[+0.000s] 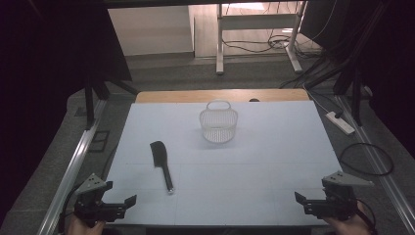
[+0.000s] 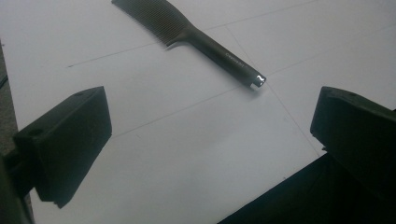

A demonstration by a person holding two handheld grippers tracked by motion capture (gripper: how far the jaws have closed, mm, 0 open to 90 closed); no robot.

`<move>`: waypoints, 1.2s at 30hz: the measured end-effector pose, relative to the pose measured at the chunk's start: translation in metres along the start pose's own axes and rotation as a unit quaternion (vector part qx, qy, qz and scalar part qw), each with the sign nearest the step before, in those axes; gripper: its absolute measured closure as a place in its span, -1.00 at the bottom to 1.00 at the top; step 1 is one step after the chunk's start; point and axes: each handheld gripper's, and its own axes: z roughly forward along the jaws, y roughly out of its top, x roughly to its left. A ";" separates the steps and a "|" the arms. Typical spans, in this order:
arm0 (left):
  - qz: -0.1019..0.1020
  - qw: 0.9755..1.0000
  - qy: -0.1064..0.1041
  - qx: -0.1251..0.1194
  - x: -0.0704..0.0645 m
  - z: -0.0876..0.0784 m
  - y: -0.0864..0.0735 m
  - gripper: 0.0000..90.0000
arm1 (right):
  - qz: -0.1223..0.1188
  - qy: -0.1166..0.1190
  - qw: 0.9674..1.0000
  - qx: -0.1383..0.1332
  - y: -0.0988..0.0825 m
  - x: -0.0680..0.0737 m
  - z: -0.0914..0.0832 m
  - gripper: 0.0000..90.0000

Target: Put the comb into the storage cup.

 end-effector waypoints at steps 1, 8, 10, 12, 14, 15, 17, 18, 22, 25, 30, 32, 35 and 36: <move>0.000 1.000 0.000 0.000 0.000 0.000 0.000 -1.00 | 0.000 0.000 1.000 0.000 0.000 0.000 0.000 -1.00; 0.008 1.000 0.000 0.010 -0.002 0.004 0.004 -1.00 | 0.003 0.001 1.000 -0.003 0.000 0.000 0.000 -1.00; 0.013 1.000 0.002 0.009 -0.003 0.006 0.006 -1.00 | 0.003 0.001 1.000 -0.002 0.000 -0.001 0.000 -1.00; 0.018 1.000 0.002 0.009 -0.003 0.007 0.007 -1.00 | 0.003 0.000 1.000 -0.002 0.000 0.000 0.000 -1.00; 0.020 1.000 0.002 0.008 -0.004 0.007 0.008 -1.00 | 0.004 0.000 1.000 -0.002 0.000 -0.001 0.000 -1.00; 0.021 1.000 0.002 0.007 -0.003 0.007 0.008 -1.00 | 0.004 0.000 1.000 -0.003 0.000 -0.001 0.000 -1.00; 0.020 1.000 0.000 0.008 -0.003 0.008 0.008 -1.00 | 0.004 0.000 1.000 -0.003 0.000 -0.001 0.000 -1.00; 0.019 1.000 -0.003 0.011 -0.003 0.008 0.009 -1.00 | 0.004 0.000 1.000 -0.003 0.000 -0.001 0.000 -1.00; 0.029 0.999 -0.018 0.017 -0.004 0.012 0.013 -1.00 | 0.004 -0.001 1.000 -0.002 0.000 -0.001 0.000 -1.00; 0.033 0.999 -0.028 0.017 -0.004 0.015 0.015 -1.00 | 0.006 -0.001 1.000 -0.002 0.000 -0.001 0.000 -1.00; 0.036 0.999 -0.032 0.017 -0.003 0.018 0.018 -1.00 | 0.006 -0.002 1.000 0.000 0.000 -0.001 0.000 -1.00; 0.037 0.999 -0.031 0.016 -0.003 0.018 0.019 -1.00 | 0.006 -0.001 1.000 0.000 0.000 -0.001 0.000 -1.00; 0.040 0.999 -0.029 0.014 -0.004 0.020 0.022 -1.00 | 0.006 -0.001 1.000 -0.001 0.000 -0.001 0.000 -1.00; 0.042 0.999 -0.029 0.013 -0.004 0.021 0.024 -1.00 | 0.006 -0.002 1.000 -0.001 0.000 -0.001 0.000 -1.00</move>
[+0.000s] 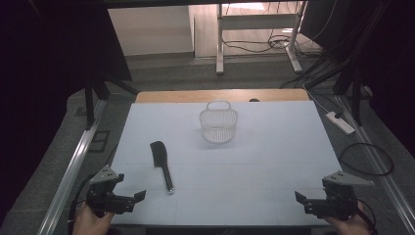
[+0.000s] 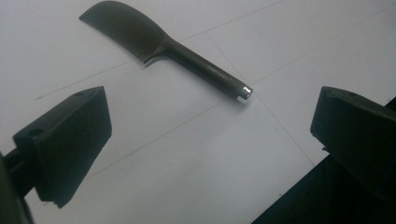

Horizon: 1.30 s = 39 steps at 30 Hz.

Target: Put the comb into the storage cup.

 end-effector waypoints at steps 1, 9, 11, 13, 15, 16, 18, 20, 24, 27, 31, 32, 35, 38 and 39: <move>0.002 1.000 0.000 0.001 0.000 0.001 0.001 -1.00 | 0.000 0.000 1.000 0.000 0.000 0.000 0.000 -1.00; 0.003 1.000 -0.002 0.003 0.000 0.008 0.008 -1.00 | -0.001 -0.002 1.000 0.002 0.000 0.000 0.000 -1.00; 0.002 1.000 -0.004 0.002 0.001 0.009 0.010 -1.00 | 0.000 -0.002 1.000 0.002 0.000 0.000 0.000 -1.00; 0.003 1.000 -0.005 0.000 0.001 0.010 0.011 -1.00 | 0.000 -0.002 1.000 0.002 0.000 0.000 0.000 -1.00; 0.003 1.000 -0.003 0.002 0.001 0.011 0.014 -1.00 | 0.000 -0.003 1.000 0.003 0.000 0.000 0.000 -1.00; 0.003 1.000 -0.003 0.002 0.001 0.011 0.014 -1.00 | 0.000 -0.003 1.000 0.003 0.000 0.000 0.000 -1.00; 0.003 1.000 -0.002 0.003 0.001 0.013 0.016 -1.00 | 0.000 -0.003 1.000 0.003 0.000 0.000 0.001 -1.00; 0.005 1.000 -0.002 0.004 0.001 0.014 0.019 -1.00 | -0.001 -0.003 1.000 0.003 0.000 0.000 0.000 -1.00; 0.010 1.000 -0.001 0.011 0.000 0.019 0.026 -1.00 | -0.001 -0.004 1.000 0.002 0.000 0.000 0.000 -1.00; 0.013 1.000 -0.002 0.017 0.000 0.025 0.032 -1.00 | 0.000 -0.003 1.000 0.004 0.000 0.000 0.001 -1.00; 0.016 1.000 -0.006 0.024 -0.001 0.031 0.037 -1.00 | 0.000 -0.004 1.000 0.005 0.000 0.000 0.001 -1.00; 0.018 0.999 -0.007 0.025 -0.001 0.033 0.038 -1.00 | 0.000 -0.004 1.000 0.006 0.000 0.000 0.001 -1.00; 0.021 0.999 -0.010 0.026 -0.002 0.035 0.040 -1.00 | 0.000 -0.004 1.000 0.006 0.000 0.000 0.001 -1.00; 0.023 0.999 -0.011 0.028 -0.002 0.038 0.044 -1.00 | 0.001 -0.004 1.000 0.006 0.000 0.000 0.001 -1.00; 0.024 0.999 -0.012 0.028 -0.003 0.039 0.045 -1.00 | 0.000 -0.004 1.000 0.006 0.000 0.000 0.001 -1.00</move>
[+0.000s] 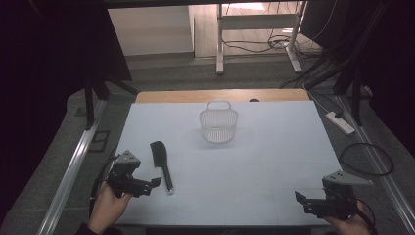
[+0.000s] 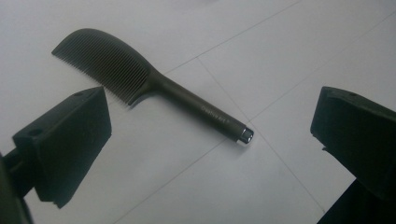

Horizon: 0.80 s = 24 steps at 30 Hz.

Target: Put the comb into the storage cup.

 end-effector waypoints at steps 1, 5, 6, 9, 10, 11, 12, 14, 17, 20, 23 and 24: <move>-0.001 1.000 0.000 0.000 0.000 0.001 0.001 -1.00 | 0.000 0.000 1.000 0.000 0.000 0.000 0.000 -1.00; 0.007 1.000 -0.002 0.005 -0.001 0.007 0.008 -1.00 | 0.002 -0.001 1.000 -0.001 0.000 0.000 0.000 -1.00; 0.007 1.000 -0.002 0.005 -0.001 0.007 0.008 -1.00 | 0.002 -0.001 1.000 -0.001 0.000 0.000 0.000 -1.00; 0.013 1.000 -0.005 0.006 -0.001 0.011 0.013 -1.00 | 0.002 0.000 1.000 -0.001 0.000 0.000 0.000 -0.99; 0.013 1.000 -0.005 0.006 -0.001 0.011 0.013 -1.00 | 0.002 0.000 1.000 -0.001 0.000 0.000 0.000 -0.99; 0.016 1.000 -0.006 0.007 -0.001 0.013 0.016 -1.00 | 0.001 0.000 1.000 -0.001 0.000 0.000 0.000 -0.99; 0.016 1.000 -0.006 0.007 -0.001 0.013 0.016 -1.00 | 0.001 0.000 1.000 -0.001 0.000 0.000 0.000 -0.99; 0.022 1.000 -0.004 0.009 -0.001 0.015 0.018 -1.00 | 0.002 0.000 1.000 -0.002 0.000 -0.001 0.000 -0.99; 0.022 1.000 -0.005 0.010 -0.001 0.019 0.022 -1.00 | 0.002 0.000 1.000 -0.001 0.000 -0.001 0.000 -0.99; 0.022 1.000 -0.006 0.010 0.000 0.021 0.024 -1.00 | 0.002 0.000 1.000 -0.001 0.000 -0.001 0.000 -0.99; 0.024 1.000 -0.008 0.011 0.000 0.024 0.027 -1.00 | 0.002 0.000 1.000 -0.001 0.000 -0.001 -0.001 -0.99; 0.025 1.000 -0.008 0.011 0.000 0.025 0.028 -1.00 | 0.002 0.000 1.000 -0.002 0.000 -0.001 -0.001 -0.99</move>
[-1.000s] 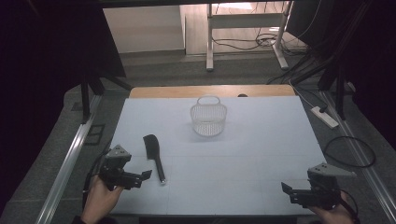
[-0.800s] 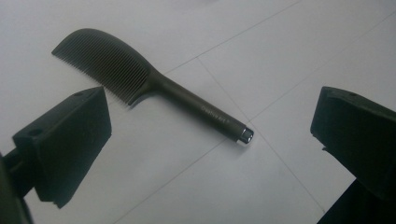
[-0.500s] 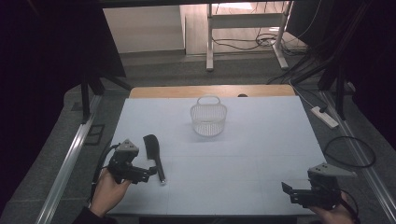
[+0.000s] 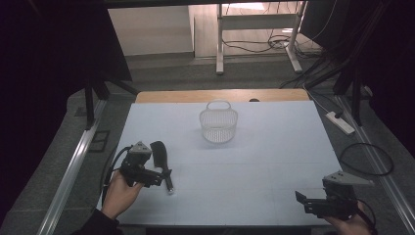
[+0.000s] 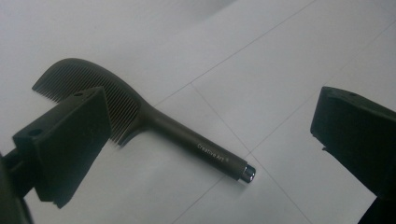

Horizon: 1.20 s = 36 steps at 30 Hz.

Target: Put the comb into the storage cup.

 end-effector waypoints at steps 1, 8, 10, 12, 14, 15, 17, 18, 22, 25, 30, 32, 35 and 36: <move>0.002 1.000 -0.001 0.002 0.000 0.002 0.002 -1.00 | 0.000 0.000 1.000 0.000 0.000 0.000 0.000 -0.99; 0.004 1.000 -0.008 0.004 0.001 0.007 0.009 -1.00 | 0.001 0.001 1.000 -0.001 0.000 0.000 0.000 -0.99; 0.006 1.000 -0.009 0.004 0.001 0.009 0.011 -1.00 | 0.002 0.001 1.000 -0.001 0.000 0.000 0.000 -0.99; 0.007 1.000 -0.010 0.006 0.002 0.011 0.014 -1.00 | 0.002 0.001 1.000 -0.001 0.000 0.000 0.000 -0.99; 0.007 1.000 -0.010 0.008 0.002 0.013 0.016 -1.00 | 0.002 0.002 1.000 -0.001 0.000 0.000 0.000 -0.99; 0.009 1.000 -0.010 0.010 0.002 0.014 0.017 -1.00 | 0.002 0.002 1.000 0.000 0.000 0.000 0.000 -0.99; 0.010 1.000 -0.009 0.012 0.002 0.017 0.019 -1.00 | 0.002 0.002 1.000 0.000 0.000 0.000 0.000 -0.99; 0.009 1.000 -0.009 0.013 0.002 0.018 0.020 -1.00 | 0.002 0.002 1.000 0.000 0.000 0.000 0.000 -0.99; 0.010 1.000 -0.007 0.018 0.002 0.024 0.024 -1.00 | 0.002 0.002 1.000 0.000 0.000 -0.001 0.000 -0.99; 0.013 1.000 -0.005 0.022 0.001 0.027 0.027 -1.00 | 0.002 0.002 1.000 0.000 0.000 -0.001 0.000 -0.99; 0.015 0.999 -0.009 0.030 0.001 0.032 0.031 -1.00 | 0.003 0.002 1.000 0.000 0.000 -0.001 0.000 -0.99; 0.014 0.999 -0.009 0.031 0.002 0.033 0.032 -1.00 | 0.002 0.002 1.000 -0.001 0.000 -0.001 0.000 -0.99; 0.014 0.999 -0.007 0.035 0.003 0.036 0.034 -0.99 | 0.003 0.002 1.000 -0.001 0.000 -0.001 0.000 -0.98; 0.020 0.999 -0.004 0.038 0.003 0.036 0.035 -0.95 | 0.003 0.001 1.000 -0.001 0.000 -0.001 0.000 -0.98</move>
